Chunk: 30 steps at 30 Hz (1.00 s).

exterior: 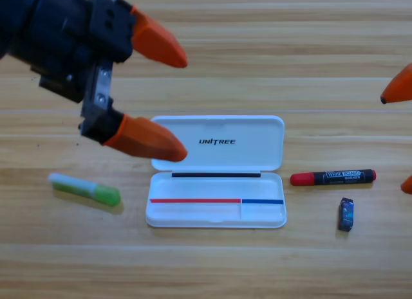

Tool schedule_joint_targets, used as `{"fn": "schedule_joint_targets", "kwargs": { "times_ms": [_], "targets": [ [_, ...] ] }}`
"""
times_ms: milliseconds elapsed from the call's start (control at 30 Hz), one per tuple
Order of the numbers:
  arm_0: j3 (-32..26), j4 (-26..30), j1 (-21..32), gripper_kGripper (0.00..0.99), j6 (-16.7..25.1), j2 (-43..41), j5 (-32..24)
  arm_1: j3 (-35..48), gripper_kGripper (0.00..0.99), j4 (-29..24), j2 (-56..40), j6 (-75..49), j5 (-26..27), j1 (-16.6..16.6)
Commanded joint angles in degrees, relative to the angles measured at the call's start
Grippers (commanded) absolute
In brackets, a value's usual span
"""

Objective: Clean up eraser and pencils

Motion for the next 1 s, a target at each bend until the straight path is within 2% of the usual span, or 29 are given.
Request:
{"fn": "schedule_joint_targets", "kwargs": {
  "times_ms": [33,400,467,567,633,767,867,933,1000],
  "targets": [
    [1.5,0.6,-1.3,0.985,0.6,0.9,0.5,1.9,0.962,-0.8,1.6,0.7,-0.2,1.7],
    [1.1,1.6,-1.3,0.988,0.6,0.5,0.4,2.7,0.962,-0.9,-0.7,2.8,-0.4,1.7],
    [0.0,3.0,-1.3,0.988,1.8,0.5,1.9,3.0,0.963,-1.5,-0.9,4.7,-0.6,1.7],
    [-4.3,7.4,-1.3,0.989,4.2,0.2,4.6,2.9,0.963,-2.2,-0.4,8.6,-4.9,1.4],
    [-8.8,11.6,-1.1,0.989,6.4,0.8,6.9,2.9,0.963,-2.6,0.8,11.7,-8.5,0.4],
    [-15.1,16.4,1.3,0.99,12.8,1.1,16.1,2.5,0.963,-2.8,4.2,17.7,-12.5,-4.5],
    [-16.7,17.9,6.0,0.99,19.0,1.4,18.8,2.3,0.963,-2.8,5.9,22.2,-21.6,-5.0],
    [-17.0,18.6,10.4,0.99,23.8,2.7,18.9,0.0,0.962,0.2,9.2,25.0,-28.0,-5.1],
    [-16.4,18.7,14.1,0.989,28.1,3.6,18.8,-2.3,0.968,5.7,13.9,25.5,-29.0,-5.0]
  ]
}}
